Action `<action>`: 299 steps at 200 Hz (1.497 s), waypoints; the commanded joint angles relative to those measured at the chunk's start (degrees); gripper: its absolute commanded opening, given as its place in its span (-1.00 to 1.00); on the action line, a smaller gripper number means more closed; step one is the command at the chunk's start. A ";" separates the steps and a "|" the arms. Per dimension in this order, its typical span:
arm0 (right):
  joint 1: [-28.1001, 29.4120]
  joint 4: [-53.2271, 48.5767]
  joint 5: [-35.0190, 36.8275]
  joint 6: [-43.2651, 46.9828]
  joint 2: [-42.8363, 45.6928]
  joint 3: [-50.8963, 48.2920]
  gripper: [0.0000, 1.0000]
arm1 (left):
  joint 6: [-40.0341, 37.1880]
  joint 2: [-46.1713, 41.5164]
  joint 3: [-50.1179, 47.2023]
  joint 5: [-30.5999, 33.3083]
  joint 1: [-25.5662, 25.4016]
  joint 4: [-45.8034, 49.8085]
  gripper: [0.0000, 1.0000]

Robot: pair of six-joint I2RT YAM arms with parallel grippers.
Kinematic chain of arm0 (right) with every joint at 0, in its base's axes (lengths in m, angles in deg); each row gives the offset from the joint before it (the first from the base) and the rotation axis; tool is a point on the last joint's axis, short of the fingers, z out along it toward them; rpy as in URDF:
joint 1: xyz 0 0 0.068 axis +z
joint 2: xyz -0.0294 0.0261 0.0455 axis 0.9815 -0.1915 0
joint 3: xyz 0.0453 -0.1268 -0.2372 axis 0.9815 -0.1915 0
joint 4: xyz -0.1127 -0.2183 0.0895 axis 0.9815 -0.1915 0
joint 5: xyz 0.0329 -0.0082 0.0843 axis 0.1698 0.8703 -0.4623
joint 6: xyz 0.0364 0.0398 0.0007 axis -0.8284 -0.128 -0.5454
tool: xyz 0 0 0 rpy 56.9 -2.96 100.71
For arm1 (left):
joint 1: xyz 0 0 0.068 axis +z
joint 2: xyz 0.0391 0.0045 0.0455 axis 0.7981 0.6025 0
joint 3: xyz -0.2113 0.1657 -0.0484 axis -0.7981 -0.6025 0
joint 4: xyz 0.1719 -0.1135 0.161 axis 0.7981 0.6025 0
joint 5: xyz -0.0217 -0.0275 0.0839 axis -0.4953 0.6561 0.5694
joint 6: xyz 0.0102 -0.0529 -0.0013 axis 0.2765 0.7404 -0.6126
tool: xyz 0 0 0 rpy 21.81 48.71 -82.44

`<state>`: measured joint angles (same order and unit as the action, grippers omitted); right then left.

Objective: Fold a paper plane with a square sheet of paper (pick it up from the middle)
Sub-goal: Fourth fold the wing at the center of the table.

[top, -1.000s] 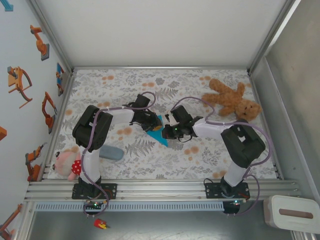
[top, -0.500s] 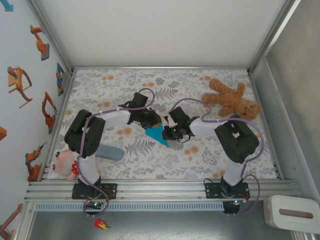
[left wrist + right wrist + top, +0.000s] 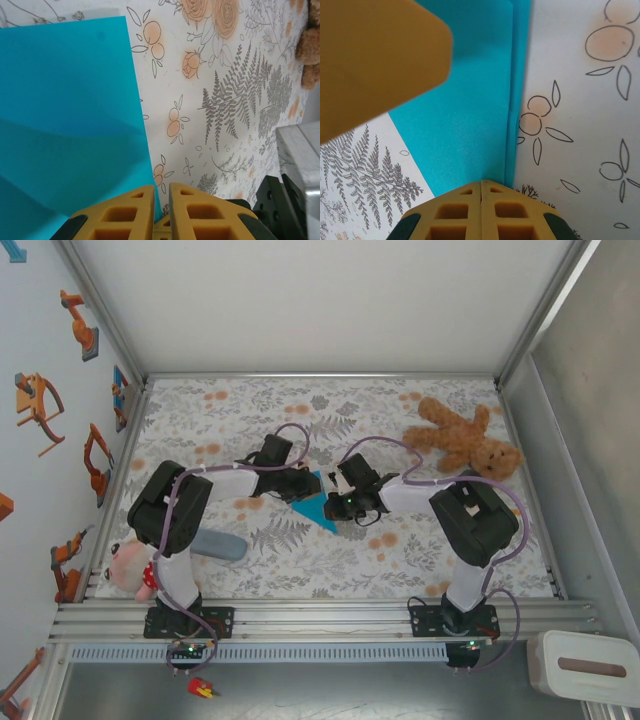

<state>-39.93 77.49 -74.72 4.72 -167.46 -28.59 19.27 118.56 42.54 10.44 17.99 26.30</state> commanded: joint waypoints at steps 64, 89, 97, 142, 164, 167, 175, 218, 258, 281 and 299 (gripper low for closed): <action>-0.26 -9.91 7.41 1.84 -2.87 -2.15 -1.00 | -4.99 5.19 -0.81 1.43 0.30 -2.13 -0.70; -0.30 -11.88 9.06 2.23 -2.95 -3.19 -1.00 | -6.55 6.01 -0.27 2.81 1.90 -0.08 -0.71; -0.40 -12.31 9.67 2.32 -3.02 -3.43 -1.00 | -6.90 6.27 -0.07 2.96 2.59 0.05 -0.70; -0.62 -13.84 12.87 1.30 -2.65 -4.19 -1.00 | -8.10 7.71 1.87 2.37 7.69 0.86 -0.71; -0.62 -13.97 13.10 1.20 -3.12 -4.02 -1.00 | -8.27 9.08 3.82 2.11 10.38 1.50 -0.70; -0.62 -13.95 13.10 1.16 -3.13 -4.02 -1.00 | -8.28 9.31 4.17 1.99 10.67 1.65 -0.70; -0.59 -13.94 13.10 1.16 -3.13 -4.08 -1.00 | -8.28 9.80 4.90 1.91 11.48 2.10 -0.70; -0.62 -14.18 13.36 1.15 -2.25 -4.28 -1.00 | -7.70 11.69 8.00 2.58 16.57 4.02 -0.70; -0.62 -12.21 11.22 0.21 -1.58 -3.76 -1.00 | -7.64 10.38 9.18 1.23 19.39 4.74 -0.70; -0.56 -9.05 7.91 -1.17 -0.36 -2.70 -1.00 | -7.78 5.32 8.68 1.49 19.49 6.14 -0.69; -0.57 -6.22 5.29 -2.60 1.24 -0.44 -0.99 | -6.11 -0.22 6.73 1.79 19.37 5.89 -0.66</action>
<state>-40.04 76.86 -69.30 4.44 -166.22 -28.85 13.71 125.90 50.91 9.37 37.07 29.93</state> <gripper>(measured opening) 0.049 0.160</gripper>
